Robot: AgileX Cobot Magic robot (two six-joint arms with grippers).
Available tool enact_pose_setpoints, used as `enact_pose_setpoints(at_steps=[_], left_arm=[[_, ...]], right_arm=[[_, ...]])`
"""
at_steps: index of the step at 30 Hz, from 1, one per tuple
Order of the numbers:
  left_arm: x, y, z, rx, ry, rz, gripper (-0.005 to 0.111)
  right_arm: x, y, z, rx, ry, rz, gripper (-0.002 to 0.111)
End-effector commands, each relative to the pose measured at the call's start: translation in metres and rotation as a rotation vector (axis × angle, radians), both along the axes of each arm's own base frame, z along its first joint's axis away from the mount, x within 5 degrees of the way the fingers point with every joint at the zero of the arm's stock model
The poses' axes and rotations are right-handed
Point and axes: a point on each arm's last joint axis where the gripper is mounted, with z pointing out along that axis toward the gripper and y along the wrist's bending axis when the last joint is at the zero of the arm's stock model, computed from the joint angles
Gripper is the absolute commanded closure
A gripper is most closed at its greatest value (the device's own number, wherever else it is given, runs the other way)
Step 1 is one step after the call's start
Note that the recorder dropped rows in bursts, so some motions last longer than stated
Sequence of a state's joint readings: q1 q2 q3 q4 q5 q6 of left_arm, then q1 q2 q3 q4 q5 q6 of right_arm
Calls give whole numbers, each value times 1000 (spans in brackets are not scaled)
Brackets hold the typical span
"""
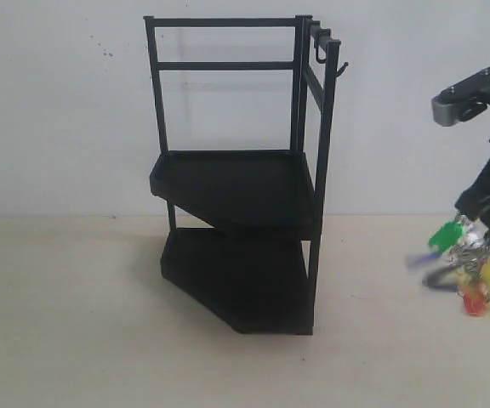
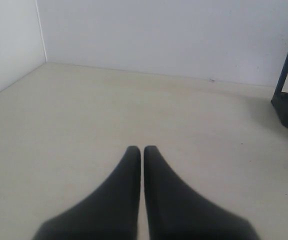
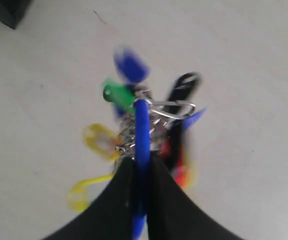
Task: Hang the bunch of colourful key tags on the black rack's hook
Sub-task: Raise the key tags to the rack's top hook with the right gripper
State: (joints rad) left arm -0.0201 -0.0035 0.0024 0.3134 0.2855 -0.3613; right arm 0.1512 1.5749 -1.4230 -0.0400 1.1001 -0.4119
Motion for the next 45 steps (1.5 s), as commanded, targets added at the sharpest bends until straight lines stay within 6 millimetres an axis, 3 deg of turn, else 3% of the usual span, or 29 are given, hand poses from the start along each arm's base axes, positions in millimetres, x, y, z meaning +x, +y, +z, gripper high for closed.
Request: enact_pose_setpoints(at_steps=[1,5,9,12,13,16,19,20,23,29,36,45], left_arm=[[0,0,1,3,-3,-3,102],[0,0,1,3,-3,-3,102],[0,0,1,3,-3,-3,102],[0,0,1,3,-3,-3,102],[0,0,1,3,-3,-3,102],[0,0,1,3,-3,-3,102],[0,0,1,3,-3,-3,102],[0,0,1,3,-3,-3,102],[0,0,1,3,-3,-3,102],[0,0,1,3,-3,-3,102],[0,0,1,3,-3,-3,102],[0,0,1,3,-3,-3,102]], right_arm=[[13,-10,11,34,-199,-275,109],[6,8,8,88,-106,46,109],[18,-5,15,85,-247,-239,109],[11,6,11,69,-169,28,109],[11,8,11,82,-164,53,109],[17,1,15,105,-230,-145,109],[9,14,11,124,-149,112,109],[9,15,13,143,-164,102,109],[19,9,32,221,-287,-138,109],[20,15,64,247,-364,-119,109],[17,51,93,268,-476,7,109],[25,76,92,266,-565,39,109]])
